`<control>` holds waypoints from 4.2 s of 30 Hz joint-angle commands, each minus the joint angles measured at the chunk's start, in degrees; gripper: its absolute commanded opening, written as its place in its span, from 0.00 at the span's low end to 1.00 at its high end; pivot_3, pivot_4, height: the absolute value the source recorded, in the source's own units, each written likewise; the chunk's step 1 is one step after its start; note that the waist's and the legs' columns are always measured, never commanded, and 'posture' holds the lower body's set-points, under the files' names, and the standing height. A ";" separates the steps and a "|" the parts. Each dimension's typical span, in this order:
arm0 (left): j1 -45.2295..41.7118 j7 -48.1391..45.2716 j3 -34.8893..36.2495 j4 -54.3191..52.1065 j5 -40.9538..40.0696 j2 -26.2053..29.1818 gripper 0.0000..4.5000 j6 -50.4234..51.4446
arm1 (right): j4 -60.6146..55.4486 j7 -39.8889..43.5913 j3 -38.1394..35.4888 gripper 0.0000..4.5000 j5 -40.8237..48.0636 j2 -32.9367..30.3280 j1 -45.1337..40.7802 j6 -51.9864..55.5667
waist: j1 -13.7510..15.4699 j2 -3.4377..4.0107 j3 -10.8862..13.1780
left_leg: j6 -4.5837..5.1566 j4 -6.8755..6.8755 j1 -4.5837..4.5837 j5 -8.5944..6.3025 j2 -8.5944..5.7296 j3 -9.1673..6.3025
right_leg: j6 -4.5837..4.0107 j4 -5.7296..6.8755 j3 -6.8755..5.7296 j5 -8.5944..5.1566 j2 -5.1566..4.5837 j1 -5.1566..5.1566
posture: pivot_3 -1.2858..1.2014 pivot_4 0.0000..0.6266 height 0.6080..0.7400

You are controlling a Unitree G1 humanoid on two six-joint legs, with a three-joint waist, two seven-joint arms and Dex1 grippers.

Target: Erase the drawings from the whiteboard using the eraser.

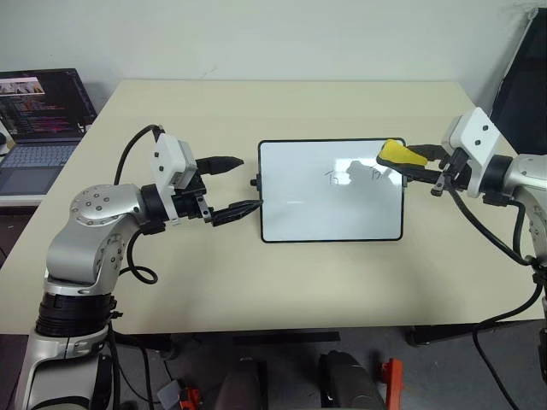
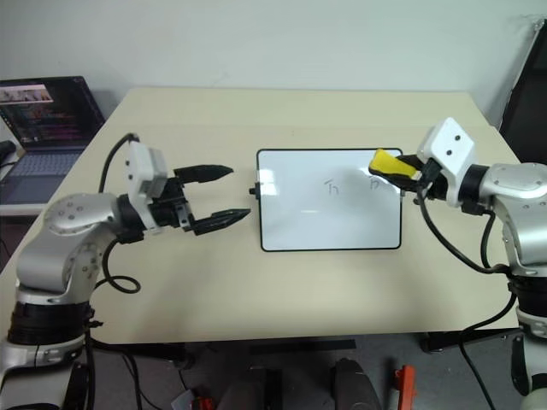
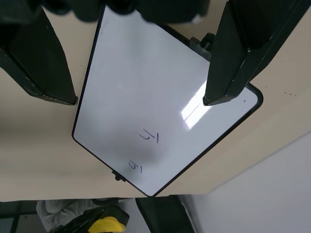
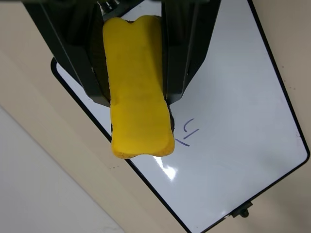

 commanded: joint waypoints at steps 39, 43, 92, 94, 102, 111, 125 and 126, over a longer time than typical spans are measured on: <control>-0.56 -1.08 -1.92 -3.42 -1.10 0.30 1.00 2.95 | -10.05 2.84 -1.93 0.23 4.30 -7.87 10.13 5.26 | 0.43 0.00 0.00 | 0.00 0.12 0.03 0.00 -0.01 0.00 | 0.00 0.16 0.00 0.00 0.00 0.02 | 0.52 0.24 1.00; -0.46 -1.03 -2.43 -3.15 -1.02 -0.09 1.00 2.71 | -5.63 -5.60 -0.75 0.23 4.23 3.81 2.68 0.72 | -0.31 -0.03 0.00 | 0.00 0.15 0.08 0.00 0.01 0.03 | 0.00 0.19 0.04 0.00 0.02 0.03 | 0.52 0.24 1.00; 1.29 -0.20 -3.19 -3.49 0.22 -0.86 1.00 2.21 | 39.63 -30.11 13.48 0.22 -23.31 24.06 -7.22 -27.04 | -0.51 -0.49 -0.54 | 0.32 0.23 0.63 0.98 -0.04 0.05 | -0.09 0.16 0.22 0.77 0.10 0.56 | 0.52 0.24 1.00; 1.21 -0.26 -3.12 -3.36 0.24 -0.80 1.00 2.14 | 40.07 -30.21 13.80 0.22 -23.60 24.41 -7.10 -27.03 | -0.57 -0.49 -0.54 | 0.32 0.20 0.81 0.98 -0.04 0.06 | -0.08 0.09 0.22 0.77 0.10 0.76 | 0.52 0.24 1.00; 1.11 -0.30 -3.09 -3.41 0.10 -0.80 1.00 2.28 | 26.82 -13.66 18.12 0.22 -18.95 23.68 1.32 -21.75 | -0.58 -0.49 -0.54 | 0.30 0.05 1.18 0.96 -0.01 0.04 | -0.08 -0.12 0.20 0.73 0.10 1.14 | 0.52 0.24 1.00; -0.19 -0.75 -3.82 -2.17 0.54 -1.44 1.00 1.63 | 21.25 -13.90 16.69 0.22 -19.59 22.88 2.85 -19.71 | -0.69 -0.46 -0.47 | 0.26 0.00 1.16 0.93 0.02 0.04 | -0.12 -0.12 0.17 0.67 0.11 1.09 | 0.52 0.24 1.00; -4.19 -2.32 -3.13 2.01 2.99 0.44 1.00 -1.68 | -1.31 5.05 -6.14 0.22 0.72 -4.25 14.53 -2.95 | 1.03 -0.36 -0.29 | 0.20 0.01 -0.10 0.44 -0.02 0.00 | 0.09 -0.25 0.02 0.62 0.04 0.02 | 0.52 0.24 1.00; -4.46 -2.41 -3.23 2.24 3.04 0.29 1.00 -1.86 | -0.79 5.17 -7.25 0.22 0.40 -5.60 15.75 -4.01 | 1.02 -0.36 -0.28 | 0.20 0.02 -0.11 0.38 -0.04 0.03 | 0.13 -0.28 0.04 0.56 0.00 0.02 | 0.52 0.24 1.00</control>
